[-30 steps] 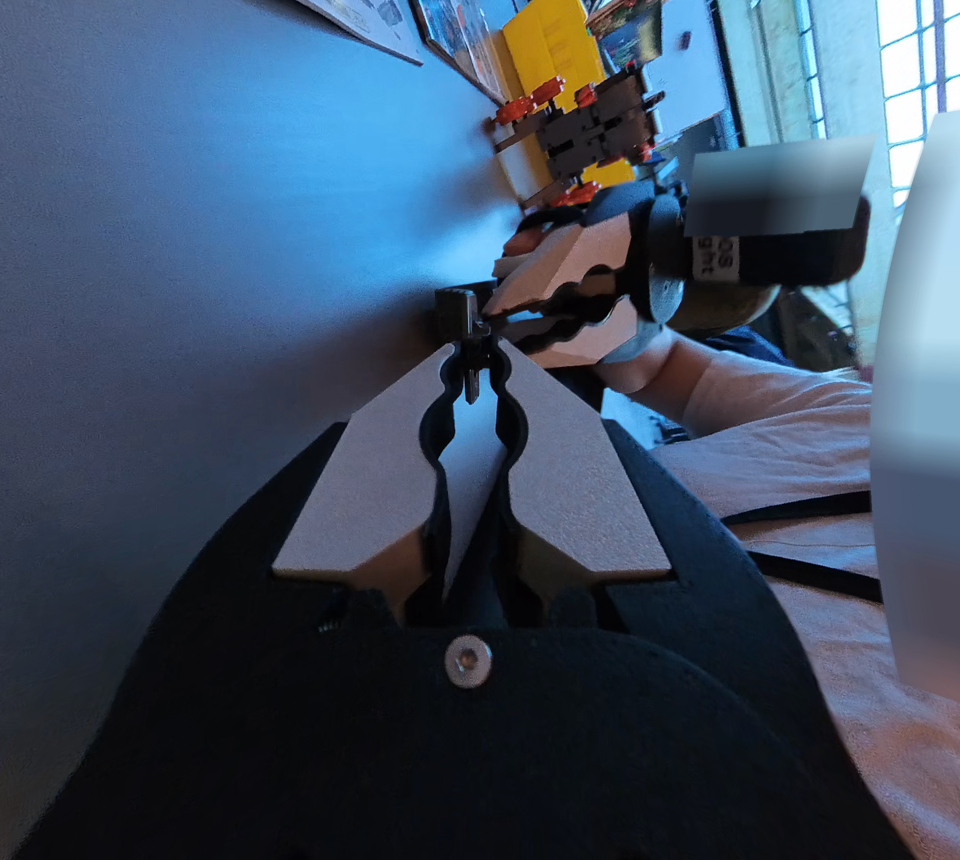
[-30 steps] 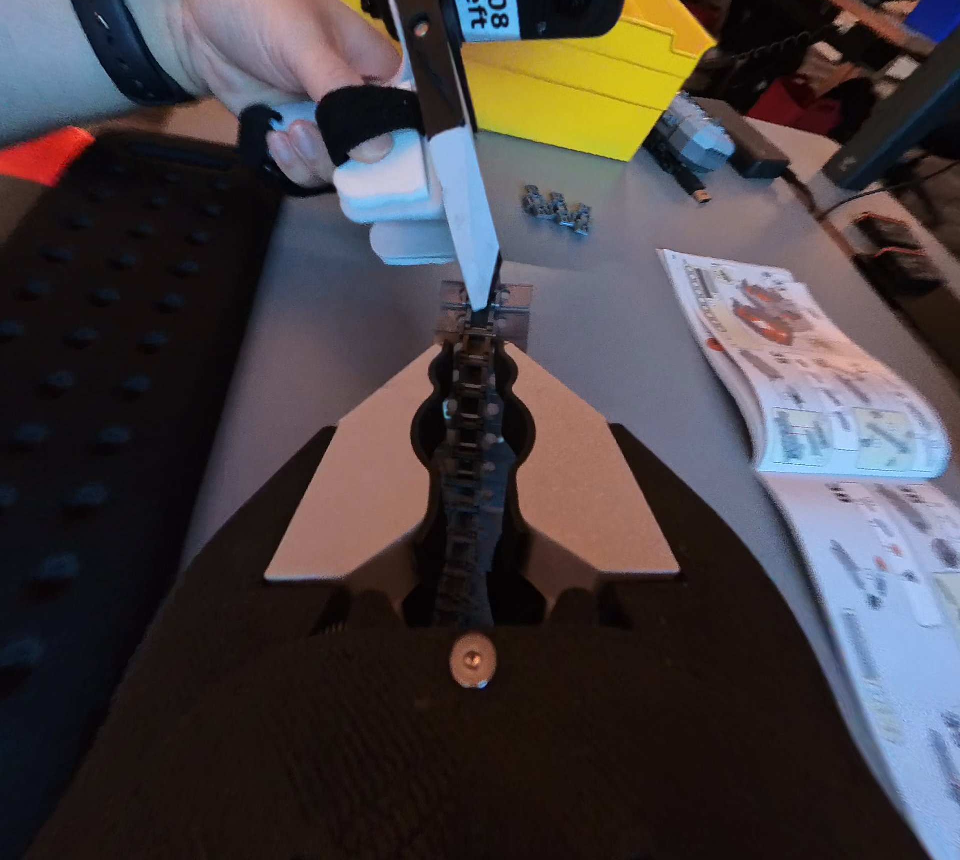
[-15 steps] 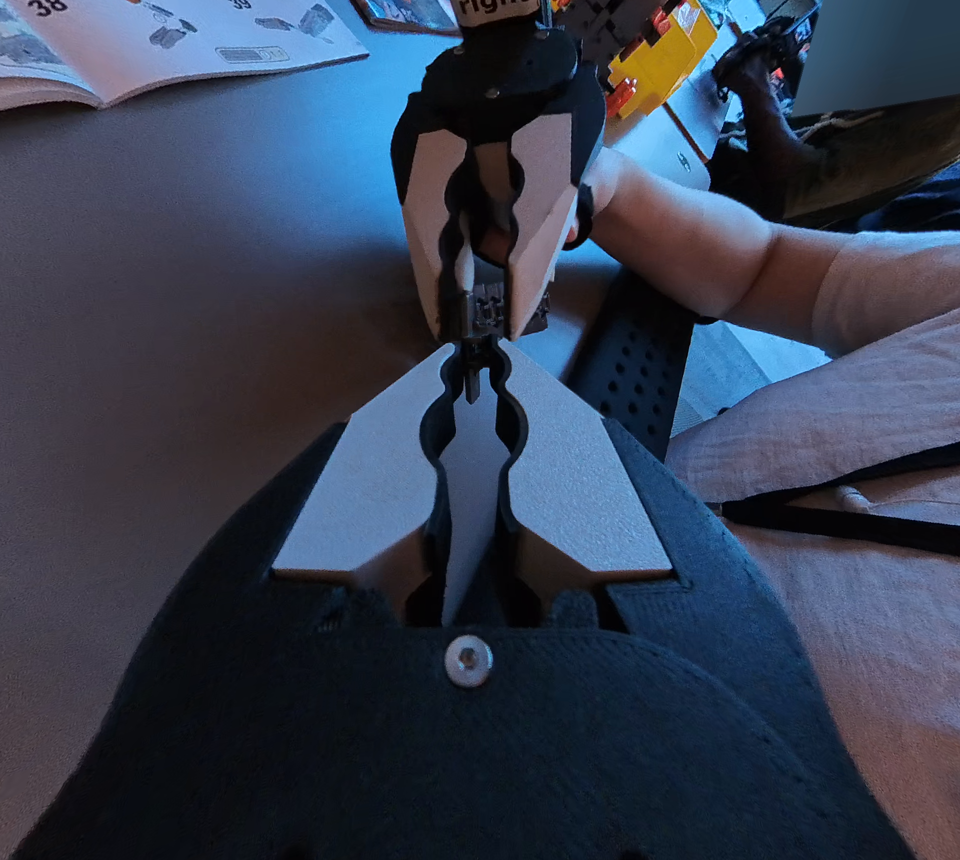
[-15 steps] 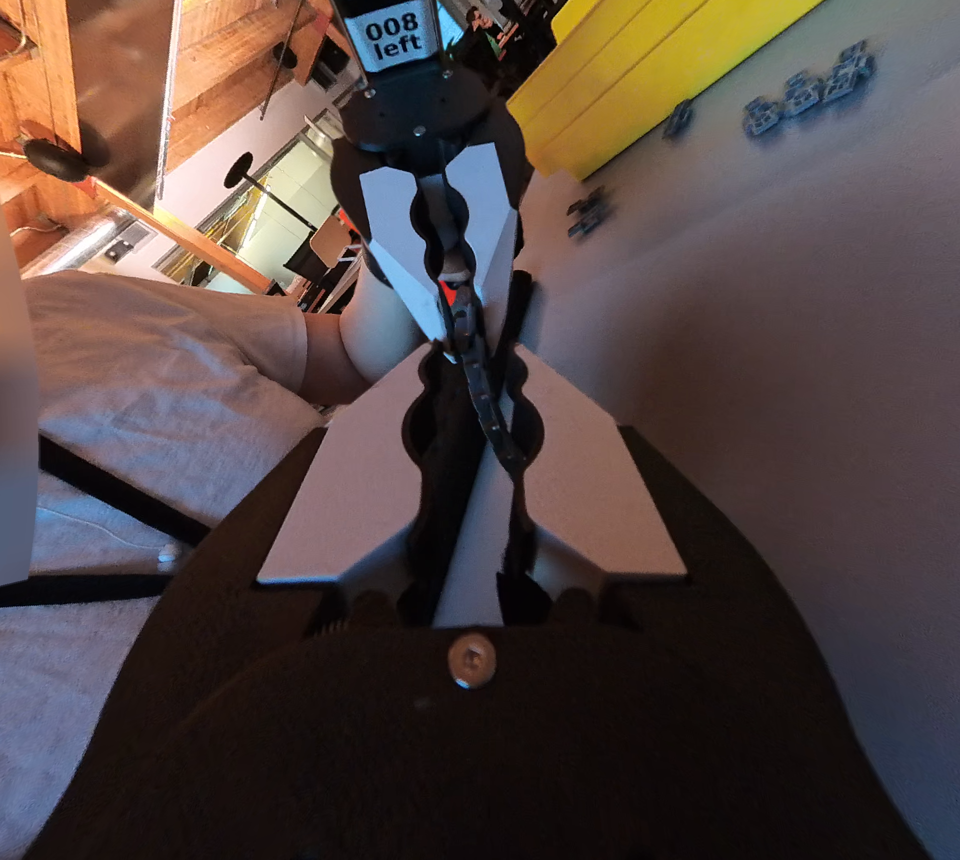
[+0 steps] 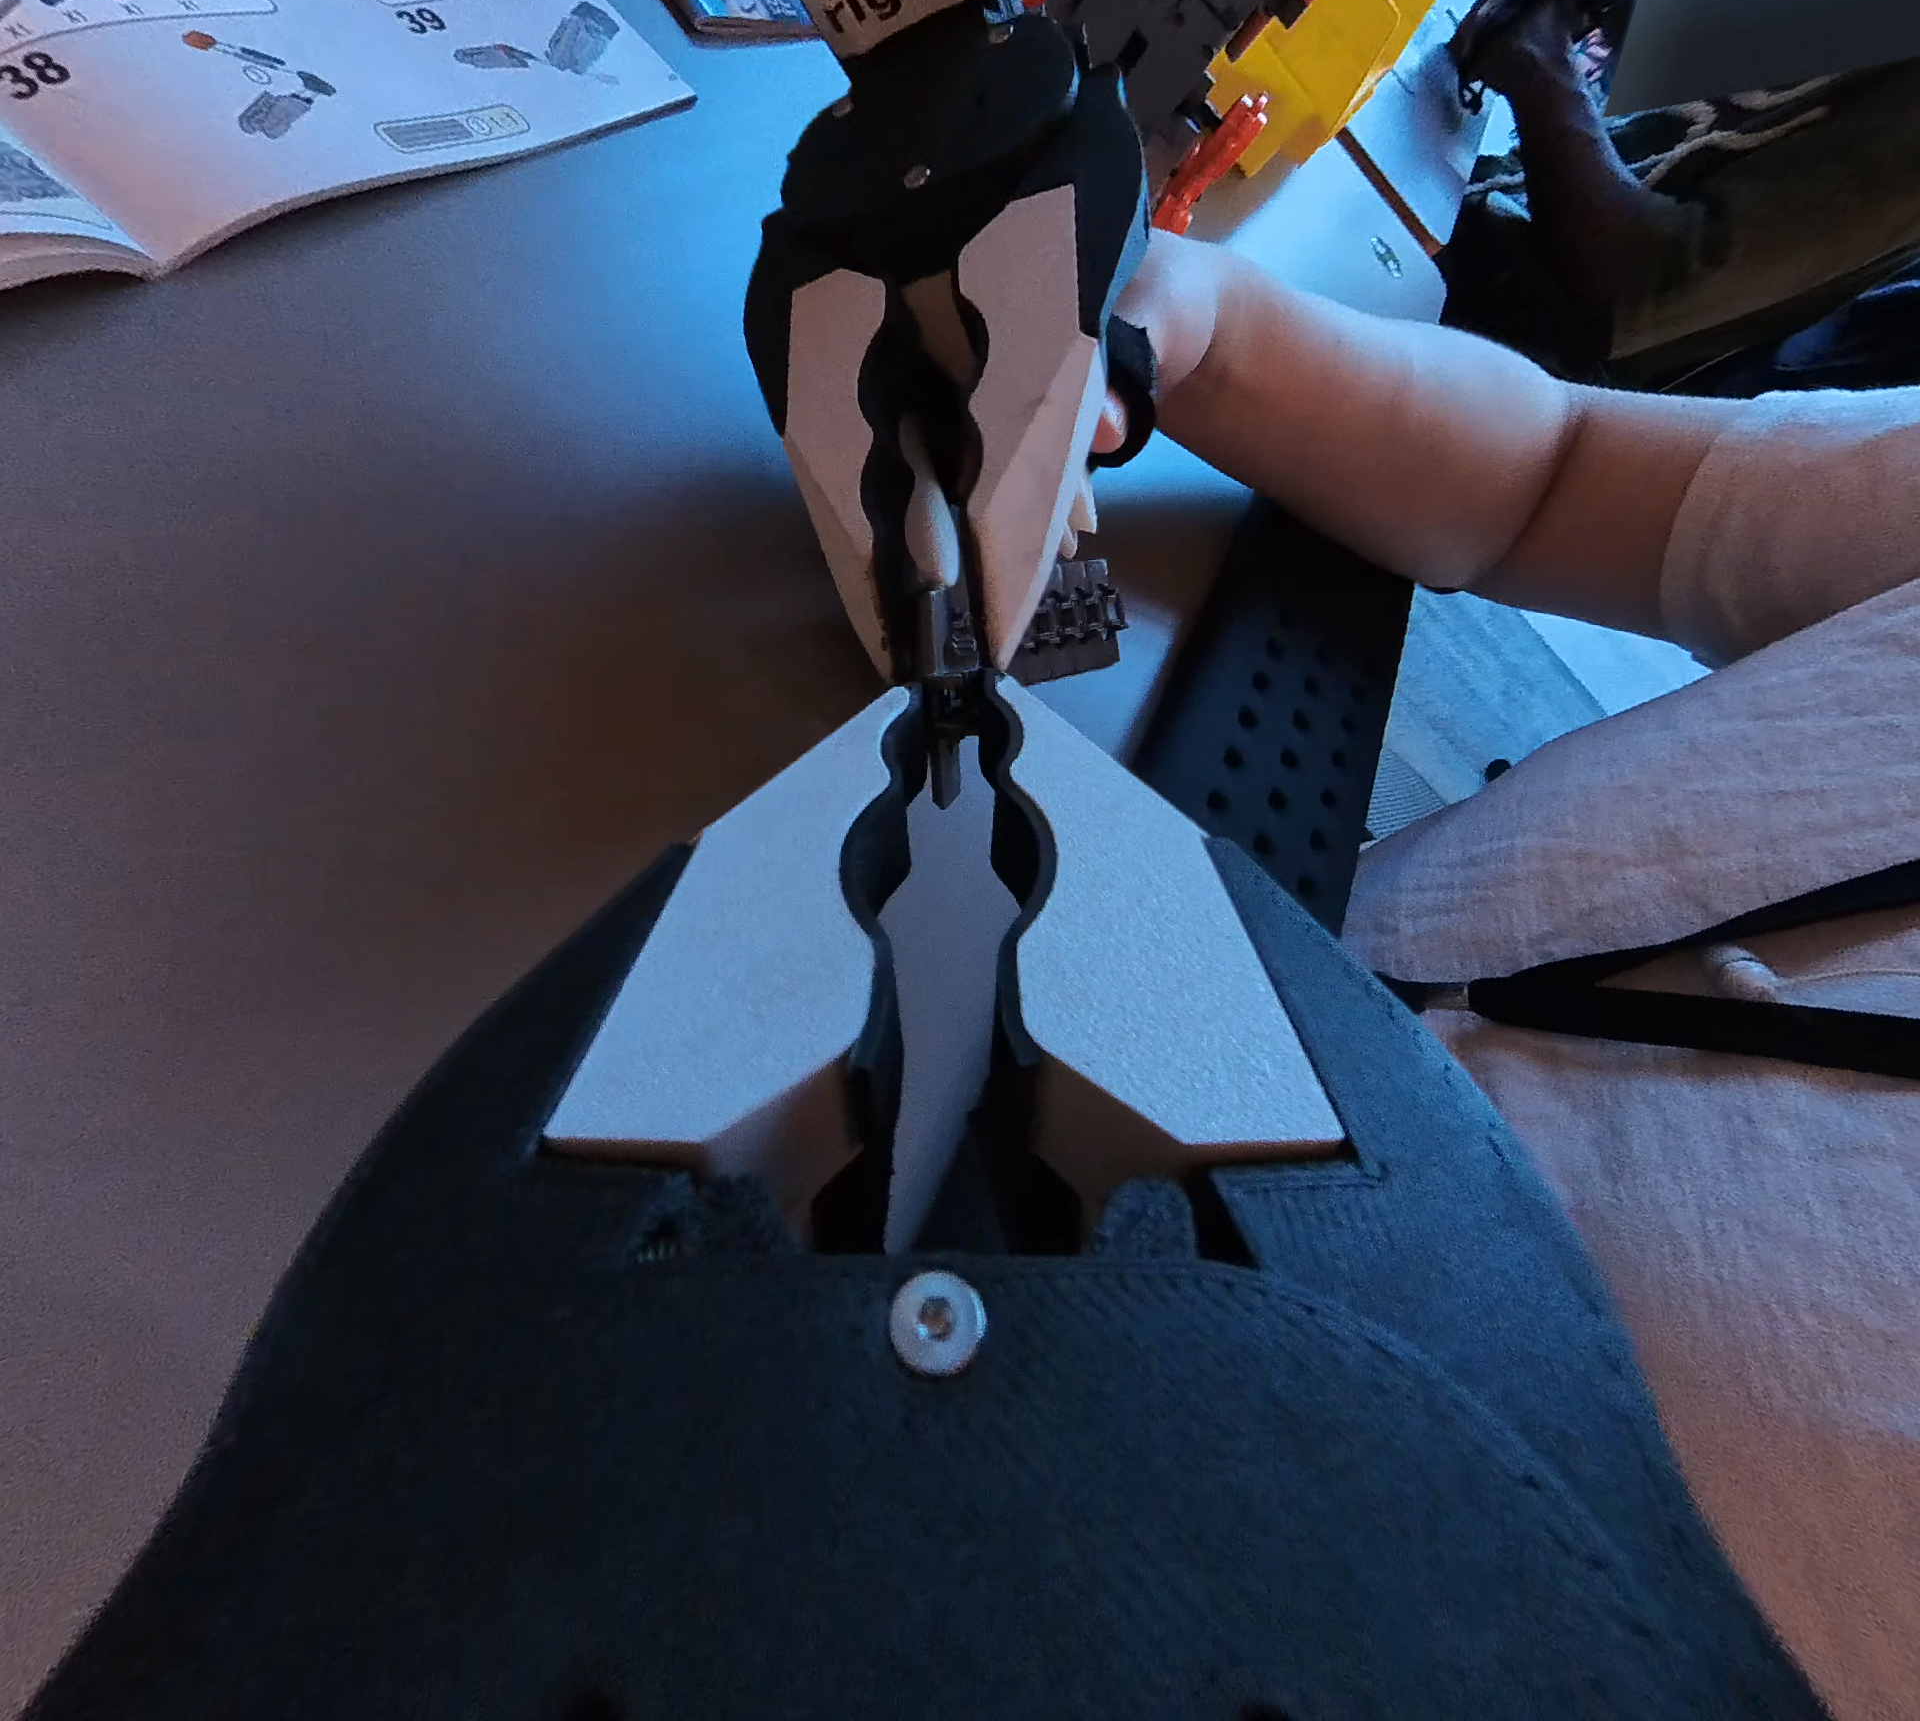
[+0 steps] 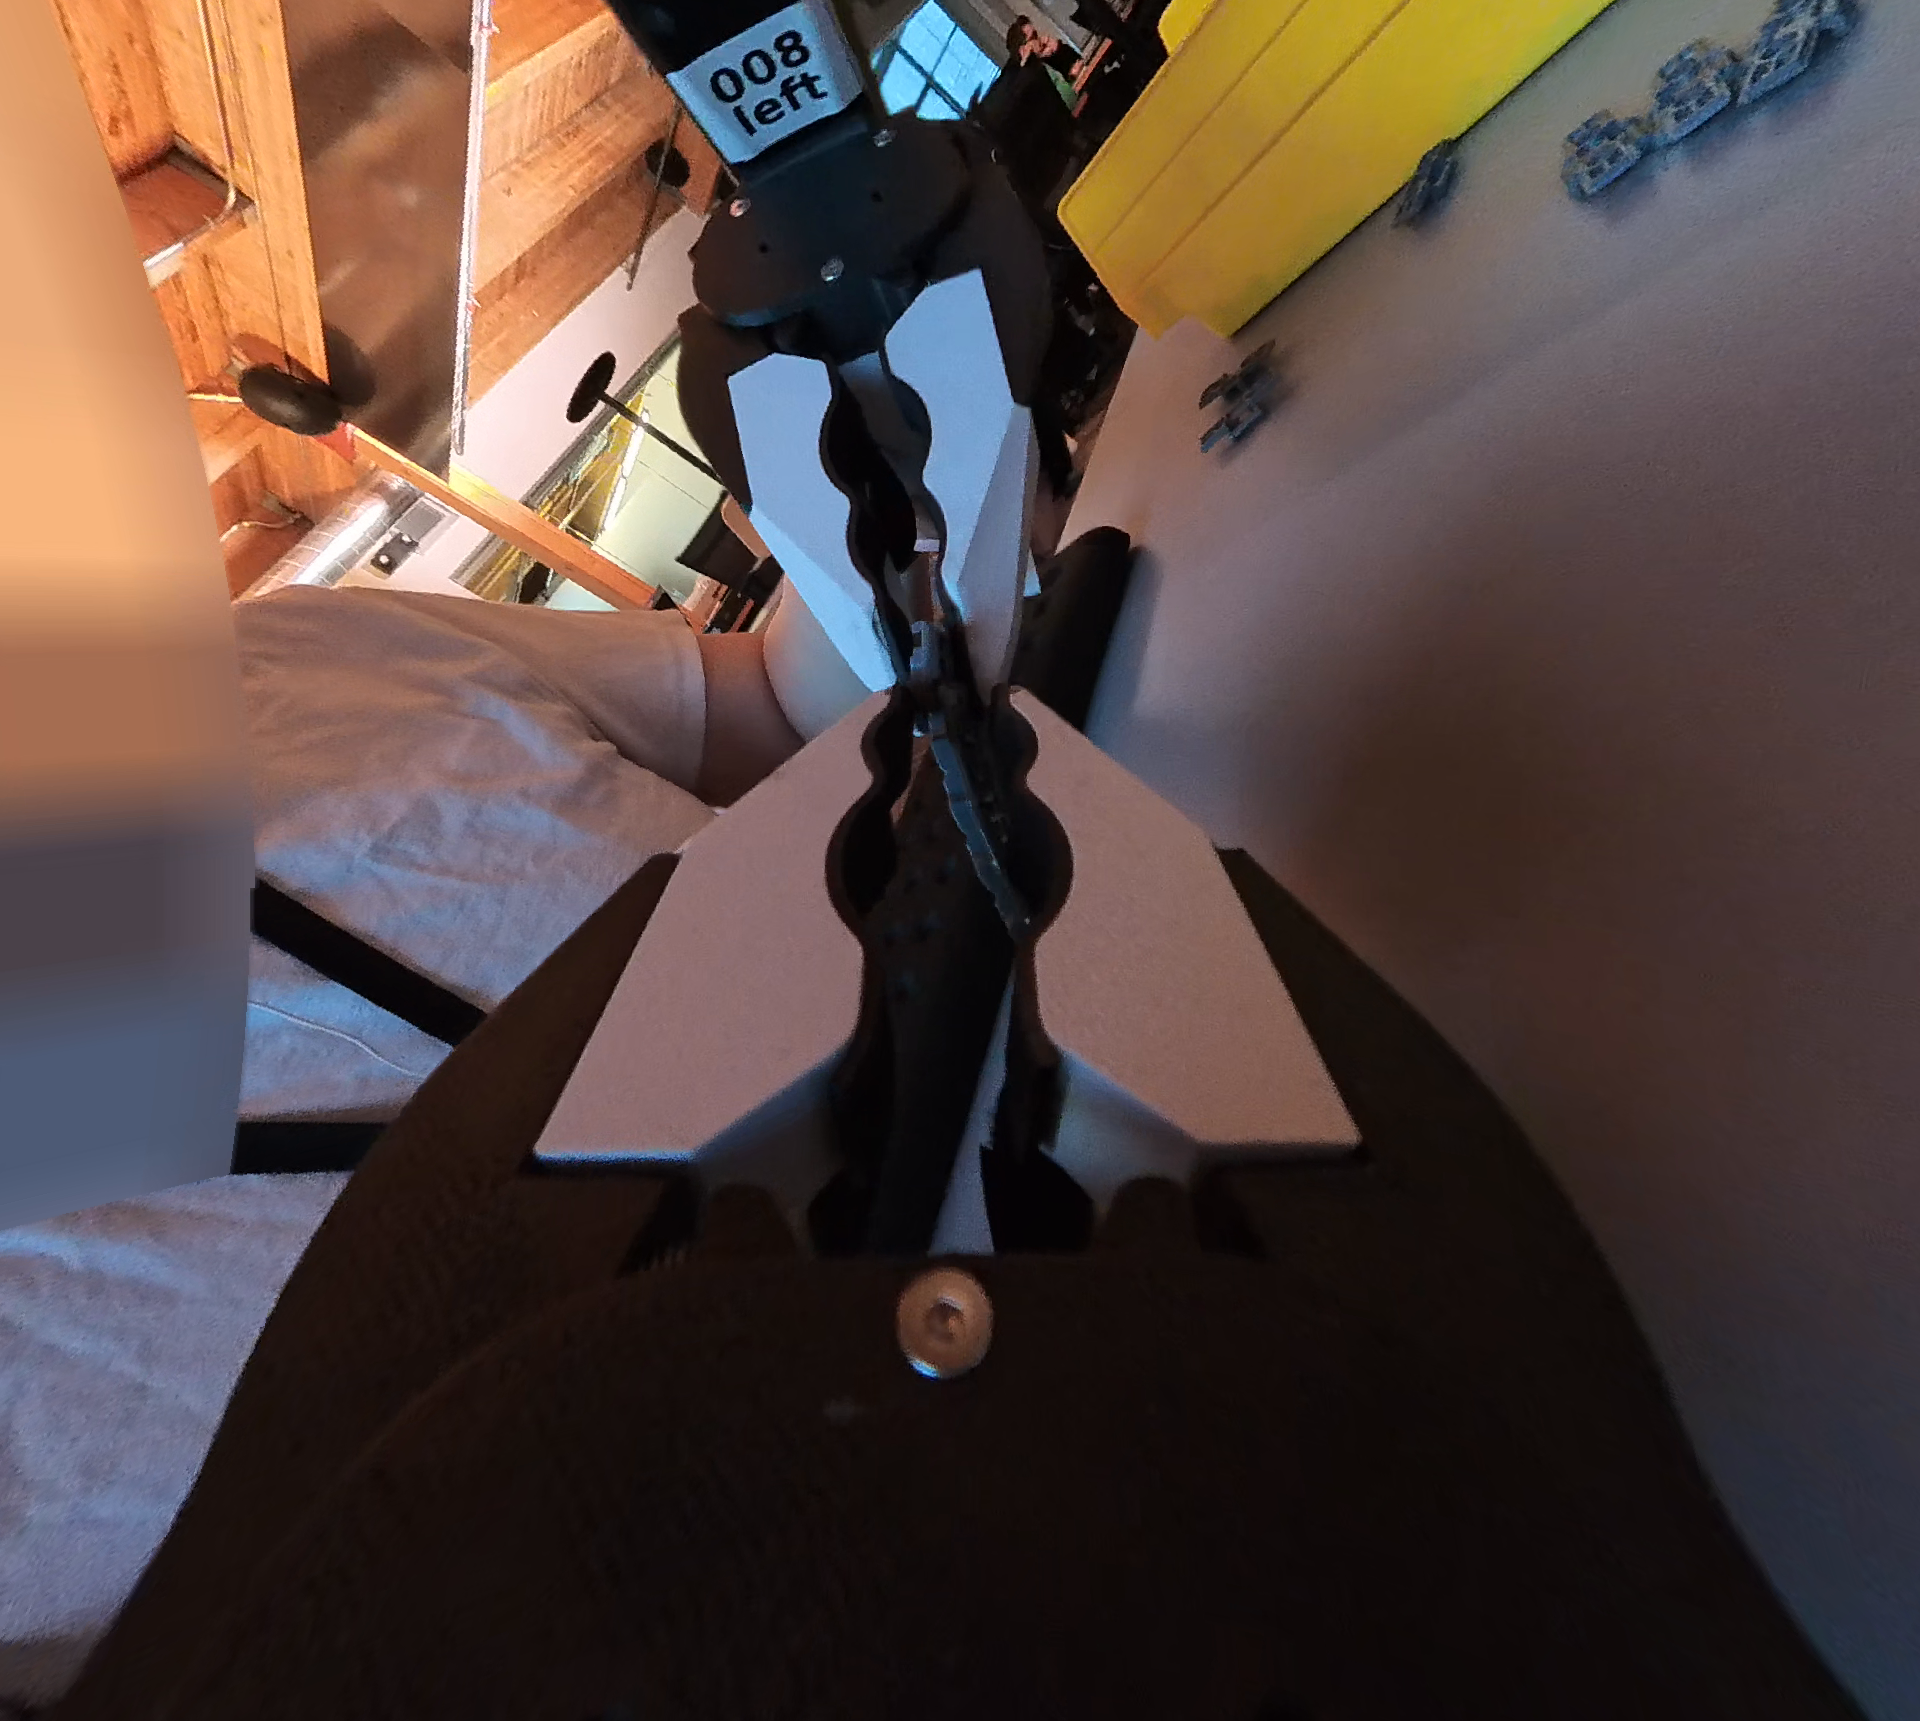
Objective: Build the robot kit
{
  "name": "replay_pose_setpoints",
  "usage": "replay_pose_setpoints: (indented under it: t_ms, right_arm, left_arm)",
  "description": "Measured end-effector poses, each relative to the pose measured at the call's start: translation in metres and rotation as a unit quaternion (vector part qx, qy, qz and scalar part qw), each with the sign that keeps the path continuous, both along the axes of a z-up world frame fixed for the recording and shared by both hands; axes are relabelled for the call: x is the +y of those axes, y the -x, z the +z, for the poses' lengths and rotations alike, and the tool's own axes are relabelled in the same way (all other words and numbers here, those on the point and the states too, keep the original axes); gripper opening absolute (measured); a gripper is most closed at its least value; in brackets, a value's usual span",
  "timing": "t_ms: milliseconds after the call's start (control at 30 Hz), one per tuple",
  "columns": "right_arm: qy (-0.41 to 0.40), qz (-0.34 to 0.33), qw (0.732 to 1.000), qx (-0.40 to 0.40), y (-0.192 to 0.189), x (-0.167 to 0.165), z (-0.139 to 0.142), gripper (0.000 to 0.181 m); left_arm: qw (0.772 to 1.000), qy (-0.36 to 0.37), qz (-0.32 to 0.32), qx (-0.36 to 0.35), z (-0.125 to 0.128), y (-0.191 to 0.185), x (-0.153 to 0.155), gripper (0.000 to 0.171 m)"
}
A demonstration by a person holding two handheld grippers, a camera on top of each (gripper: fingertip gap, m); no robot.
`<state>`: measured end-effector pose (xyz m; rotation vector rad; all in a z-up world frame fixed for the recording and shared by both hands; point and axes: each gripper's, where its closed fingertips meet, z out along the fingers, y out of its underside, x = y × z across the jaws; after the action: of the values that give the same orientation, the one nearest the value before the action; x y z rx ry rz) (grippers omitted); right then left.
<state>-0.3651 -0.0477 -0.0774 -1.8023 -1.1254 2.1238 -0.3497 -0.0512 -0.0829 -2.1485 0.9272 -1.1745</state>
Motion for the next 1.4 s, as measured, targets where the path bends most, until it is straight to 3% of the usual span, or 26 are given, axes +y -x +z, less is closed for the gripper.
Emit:
replay_pose_setpoints:
  t_ms: [433,600,767,867,967,1167,1400]
  right_arm:
    - [0.012,-0.002,1.000,0.005,-0.004,0.002,0.000,0.007]
    - [0.026,-0.018,0.999,0.016,-0.006,0.010,0.001,0.007]
    - [0.032,-0.030,0.999,0.025,-0.006,0.015,0.002,0.007]
    - [0.031,-0.035,0.999,0.028,-0.005,0.016,0.002,0.007]
    - [0.027,-0.041,0.998,0.026,-0.006,0.018,0.001,0.007]
    - [0.022,-0.044,0.998,0.026,-0.006,0.018,0.001,0.006]
    - [0.026,-0.043,0.998,0.030,-0.007,0.018,0.002,0.007]
  left_arm:
    - [0.996,0.045,-0.001,-0.075,0.001,-0.002,0.000,0.009]
    - [0.991,0.058,0.032,-0.118,0.004,0.011,0.006,0.011]
    - [0.966,0.091,0.097,-0.221,0.012,0.014,0.012,0.024]
    - [0.954,0.100,0.134,-0.249,0.005,0.010,0.017,0.017]
    - [0.946,0.111,0.131,-0.273,0.006,0.008,0.015,0.011]
    - [0.954,0.091,0.127,-0.255,0.003,0.003,0.015,0.009]
    - [0.970,0.011,0.131,-0.203,0.004,0.001,0.015,0.007]
